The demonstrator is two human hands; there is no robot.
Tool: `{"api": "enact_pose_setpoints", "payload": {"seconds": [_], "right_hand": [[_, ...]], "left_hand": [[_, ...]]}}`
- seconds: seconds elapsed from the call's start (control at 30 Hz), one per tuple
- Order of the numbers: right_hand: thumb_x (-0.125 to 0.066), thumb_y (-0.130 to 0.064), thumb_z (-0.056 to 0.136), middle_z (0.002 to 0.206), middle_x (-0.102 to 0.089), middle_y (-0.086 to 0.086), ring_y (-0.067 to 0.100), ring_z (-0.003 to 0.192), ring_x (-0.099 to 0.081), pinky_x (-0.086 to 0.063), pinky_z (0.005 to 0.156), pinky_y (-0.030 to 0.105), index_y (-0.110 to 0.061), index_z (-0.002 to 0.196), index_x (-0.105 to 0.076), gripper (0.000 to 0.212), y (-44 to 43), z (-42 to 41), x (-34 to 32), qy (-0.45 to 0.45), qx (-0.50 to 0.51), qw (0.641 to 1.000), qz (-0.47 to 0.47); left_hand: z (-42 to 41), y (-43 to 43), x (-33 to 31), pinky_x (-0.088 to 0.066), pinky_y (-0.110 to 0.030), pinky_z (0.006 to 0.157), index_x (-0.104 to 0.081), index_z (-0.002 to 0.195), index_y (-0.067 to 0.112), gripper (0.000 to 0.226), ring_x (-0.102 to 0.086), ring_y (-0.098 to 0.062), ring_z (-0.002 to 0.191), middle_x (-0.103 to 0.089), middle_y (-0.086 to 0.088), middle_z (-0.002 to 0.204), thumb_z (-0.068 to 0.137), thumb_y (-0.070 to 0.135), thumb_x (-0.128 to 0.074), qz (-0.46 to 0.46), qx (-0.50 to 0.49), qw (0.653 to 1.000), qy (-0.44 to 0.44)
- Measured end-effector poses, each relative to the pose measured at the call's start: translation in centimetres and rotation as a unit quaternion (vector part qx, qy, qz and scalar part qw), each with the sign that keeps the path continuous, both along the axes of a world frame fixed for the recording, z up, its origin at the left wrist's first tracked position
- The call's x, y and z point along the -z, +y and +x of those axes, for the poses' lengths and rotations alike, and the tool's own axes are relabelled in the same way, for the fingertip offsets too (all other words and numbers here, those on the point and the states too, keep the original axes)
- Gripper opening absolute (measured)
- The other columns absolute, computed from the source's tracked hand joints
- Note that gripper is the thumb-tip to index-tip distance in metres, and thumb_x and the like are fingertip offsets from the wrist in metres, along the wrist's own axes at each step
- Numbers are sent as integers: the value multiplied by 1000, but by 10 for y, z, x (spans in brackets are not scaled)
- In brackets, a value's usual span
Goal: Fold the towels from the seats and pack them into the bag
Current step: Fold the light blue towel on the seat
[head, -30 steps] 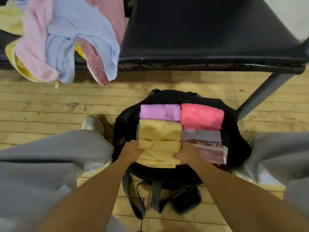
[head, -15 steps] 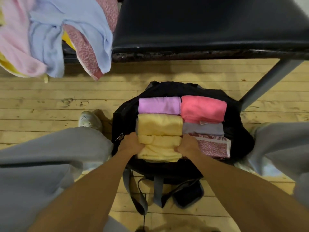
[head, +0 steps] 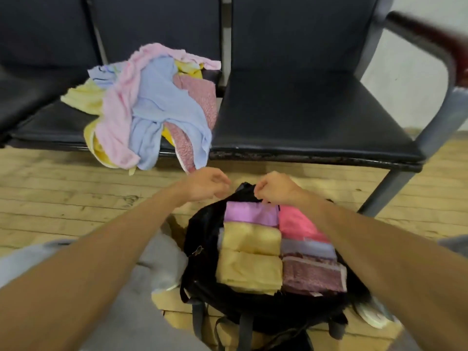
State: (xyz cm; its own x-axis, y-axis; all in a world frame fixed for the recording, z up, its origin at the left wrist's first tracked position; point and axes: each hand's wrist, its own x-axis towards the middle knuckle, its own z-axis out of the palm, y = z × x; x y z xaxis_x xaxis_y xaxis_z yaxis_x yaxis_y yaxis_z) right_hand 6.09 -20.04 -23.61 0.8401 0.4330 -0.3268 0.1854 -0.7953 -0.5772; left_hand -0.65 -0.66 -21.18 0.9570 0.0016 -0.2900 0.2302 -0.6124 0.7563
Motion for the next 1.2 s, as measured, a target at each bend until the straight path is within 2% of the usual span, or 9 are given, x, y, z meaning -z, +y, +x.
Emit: {"api": "enact_pose_setpoints", "payload": {"seconds": [0.1,0.2,0.4,0.57,0.73,0.83,0.97,1.1,1.2], "right_hand": [[-57,-6,87,74,-67,-1,21,73,-69,-59,62,31,-16,83,-71,17,28,11,-37,-49,-12,997,57],[-61,-12,89,75,-66,-7,17,79,-66,-59,77,36,-18,85,-71,13,59,27,-53,-90,-26,991,96],[-63,-17,92,111,-70,5,19,103,-64,-47,85,24,-13,113,-69,22,124,62,-56,-146,-39,980,132],[-60,-25,95,132,-57,12,29,119,-55,-44,94,31,-9,138,-47,48,168,79,-49,-133,5,982,136],[-57,-27,95,94,-59,14,31,85,-60,-48,69,34,-11,93,-59,17,184,88,-47,-138,53,984,98],[-57,-22,92,71,-53,10,26,66,-50,-39,58,31,-11,64,-50,30,179,92,-55,-135,83,978,137],[-58,-18,92,83,-60,13,20,74,-51,-40,64,31,0,83,-65,21,162,90,-82,-97,143,936,306],[-53,-23,97,103,-63,7,21,95,-60,-51,80,35,-17,95,-64,13,139,94,-108,9,183,879,440],[-55,-20,89,101,-63,12,25,94,-62,-52,86,40,-15,88,-64,10,118,93,-115,127,185,803,552]], "left_hand": [[4,32,-33,-54,-30,79,-67,103,17,15,-68,-17,83,-71,-5,89,91,13,-59,-6,-28,999,-34],[4,64,-51,-54,-20,72,-68,101,14,18,-68,-15,80,-72,-11,89,91,6,-57,-18,-70,994,-82],[8,98,-55,-52,-36,79,-66,105,10,23,-66,-18,78,-70,-17,93,89,1,-54,-55,-207,963,-164],[13,115,-50,-51,-36,84,-66,95,22,20,-66,-20,87,-69,-6,85,88,8,-53,-44,-273,940,-202],[14,124,-40,-48,-32,77,-63,92,27,17,-65,-19,93,-68,0,91,90,12,-54,-29,-287,941,-176],[15,123,-38,-45,-27,67,-63,98,23,16,-65,-19,92,-67,-1,97,91,13,-53,-27,-287,944,-162],[17,113,-42,-50,-27,71,-63,103,18,19,-65,-20,90,-68,-6,98,92,10,-50,-38,-288,943,-162],[31,88,-46,-53,-42,93,-65,97,17,15,-68,-24,93,-70,-8,100,85,13,-57,-134,-318,922,-175],[47,58,-56,-53,-32,80,-59,108,10,18,-65,-19,84,-67,-12,104,92,8,-53,-224,-326,903,-170]]}}
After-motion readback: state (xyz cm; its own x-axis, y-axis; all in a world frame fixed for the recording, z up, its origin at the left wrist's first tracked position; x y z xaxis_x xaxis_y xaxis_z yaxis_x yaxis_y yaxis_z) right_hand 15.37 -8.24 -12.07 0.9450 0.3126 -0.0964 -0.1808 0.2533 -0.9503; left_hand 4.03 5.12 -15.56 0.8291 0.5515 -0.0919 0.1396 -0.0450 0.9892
